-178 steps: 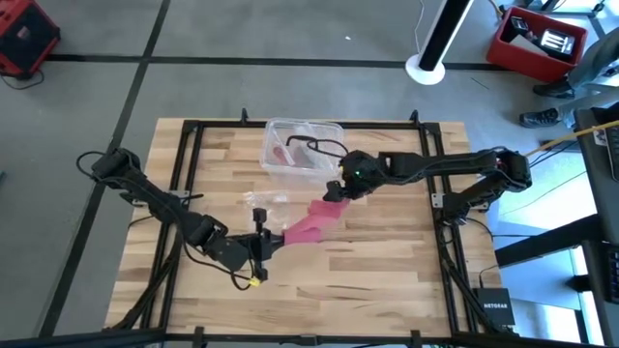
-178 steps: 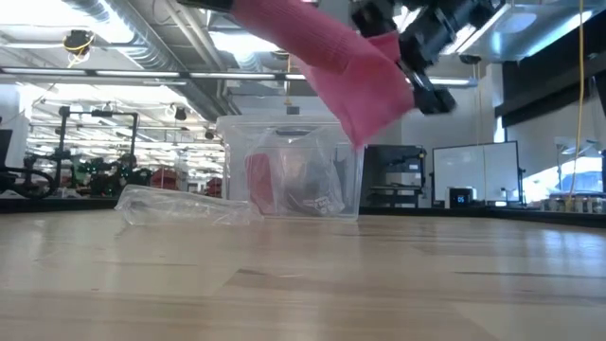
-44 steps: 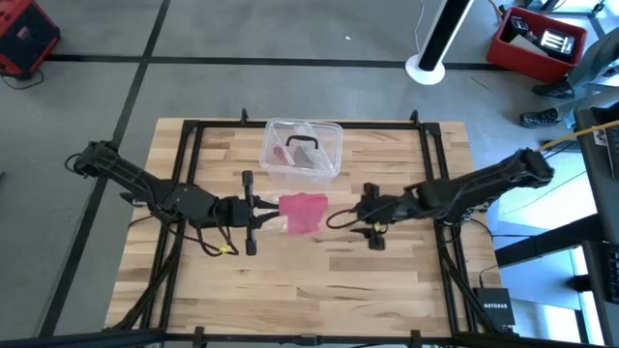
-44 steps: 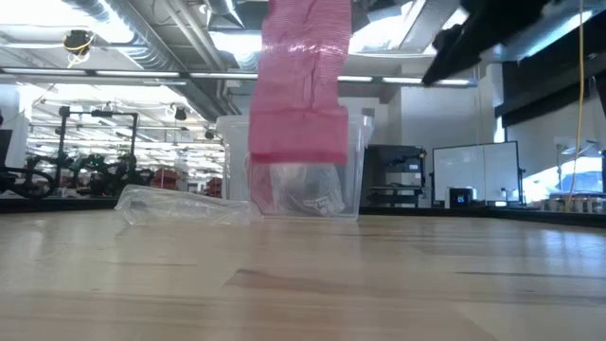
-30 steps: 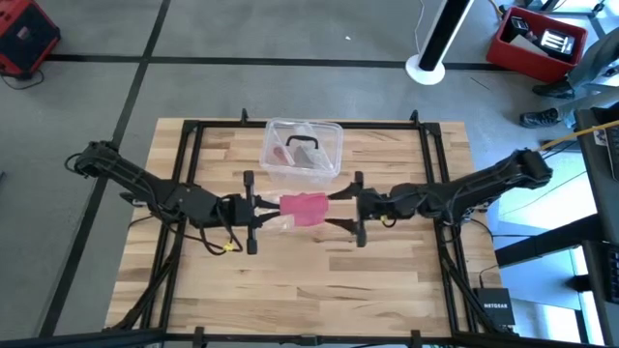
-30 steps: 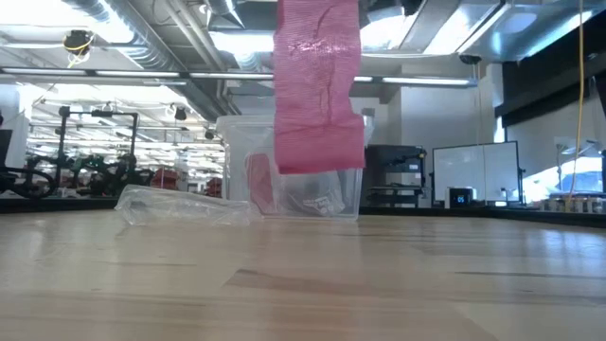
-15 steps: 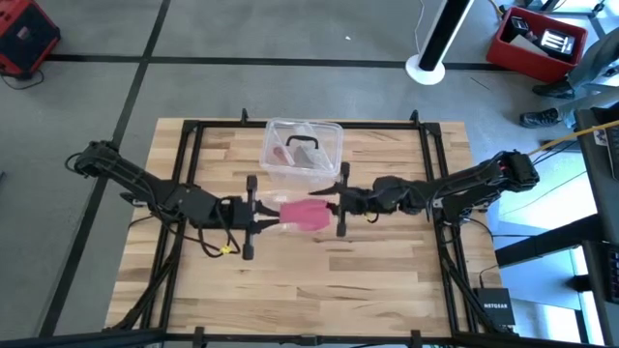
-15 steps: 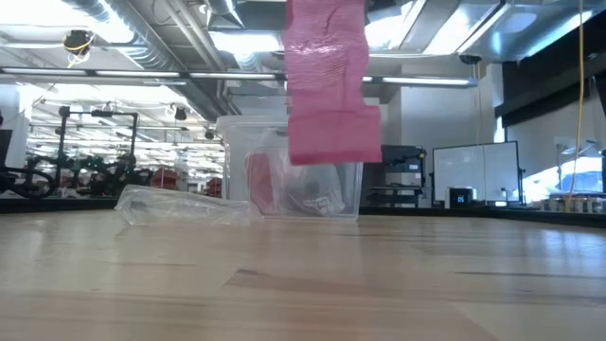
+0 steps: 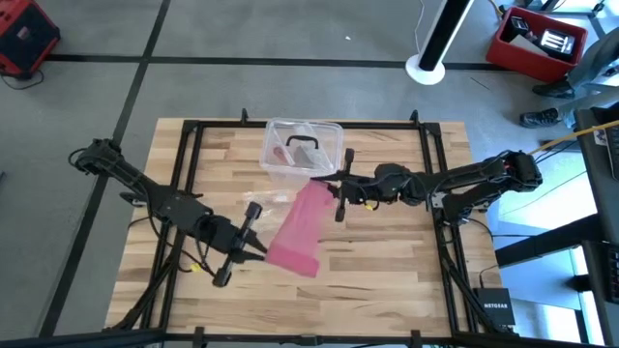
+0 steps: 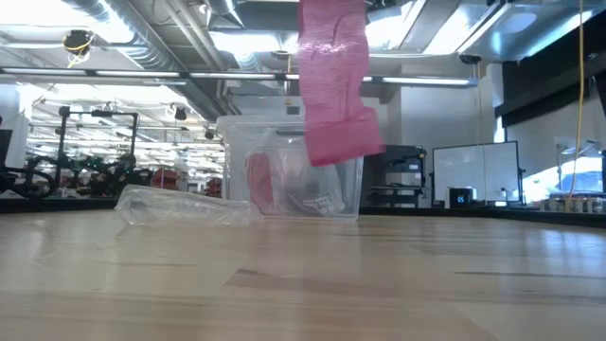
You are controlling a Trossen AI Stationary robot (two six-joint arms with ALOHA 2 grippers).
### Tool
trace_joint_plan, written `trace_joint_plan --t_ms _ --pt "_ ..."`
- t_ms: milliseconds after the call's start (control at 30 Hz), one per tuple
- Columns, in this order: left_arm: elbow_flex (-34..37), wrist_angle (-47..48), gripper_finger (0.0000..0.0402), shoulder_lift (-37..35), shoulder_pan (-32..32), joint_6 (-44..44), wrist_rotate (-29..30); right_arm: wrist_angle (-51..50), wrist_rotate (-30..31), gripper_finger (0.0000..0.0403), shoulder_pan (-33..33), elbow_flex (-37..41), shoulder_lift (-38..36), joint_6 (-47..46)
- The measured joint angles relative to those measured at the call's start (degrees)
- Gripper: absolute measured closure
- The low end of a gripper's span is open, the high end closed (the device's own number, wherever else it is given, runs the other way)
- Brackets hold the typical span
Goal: Roll bandage
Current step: Roll the pink bandage
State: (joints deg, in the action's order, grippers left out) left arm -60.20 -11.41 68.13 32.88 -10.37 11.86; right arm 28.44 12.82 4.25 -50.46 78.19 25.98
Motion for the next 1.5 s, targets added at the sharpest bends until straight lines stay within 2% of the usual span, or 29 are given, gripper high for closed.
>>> trace_joint_plan --t_ms 200,300,433,533,633,700,800,933,1033,1133,1367,1500 --pt "0.0 -7.8 0.0400 -0.5 -1.6 -11.3 17.9 -0.3 0.1 0.0398 3.5 0.0 0.1 -1.8" --pt "-0.4 -8.8 0.0400 -0.9 -3.7 -13.6 21.1 -0.3 -0.3 0.0398 5.3 0.0 0.1 -4.2" --pt "-0.4 -8.5 0.0400 -1.0 -5.9 -13.8 21.4 -0.3 -1.0 0.0382 6.0 0.0 0.1 -9.2" --pt "-0.4 -8.4 0.0400 -0.8 -6.7 -13.8 21.6 -0.4 -4.4 0.0332 5.8 0.0 0.1 -14.8" --pt "-0.4 -7.5 0.0400 -0.8 -6.8 -13.8 21.4 -2.5 -5.5 0.0260 5.0 -0.9 0.1 -17.2" --pt "-0.4 -7.4 0.0400 -0.8 -6.8 -13.8 21.3 -7.0 -5.4 0.0213 5.0 -2.8 -0.2 -18.7" --pt "-0.4 -7.3 0.0400 -0.8 -6.7 -13.6 21.3 -19.1 -4.9 0.0154 4.9 -7.5 -1.3 -19.7" --pt "-0.4 -7.2 0.0400 -0.8 -6.6 -13.4 21.3 -38.4 -5.3 0.0108 5.3 -15.0 -2.2 -21.9" --pt "-0.4 -7.2 0.0400 -0.8 -6.6 -13.4 21.3 -45.0 -6.4 0.0100 6.0 -16.7 -2.2 -24.2" --pt "-0.4 -6.9 0.0400 -0.8 -6.6 -13.6 21.3 -40.7 -6.1 0.0109 6.8 -12.7 -2.3 -24.2" --pt "-0.4 -7.3 0.0400 -0.8 -6.7 -12.7 21.3 -7.3 -5.3 0.0147 7.0 4.2 0.0 -24.0" --pt "-0.4 -7.2 0.0400 -0.8 -6.7 -12.6 21.0 5.2 -1.6 0.0157 6.6 7.4 5.1 -20.2"
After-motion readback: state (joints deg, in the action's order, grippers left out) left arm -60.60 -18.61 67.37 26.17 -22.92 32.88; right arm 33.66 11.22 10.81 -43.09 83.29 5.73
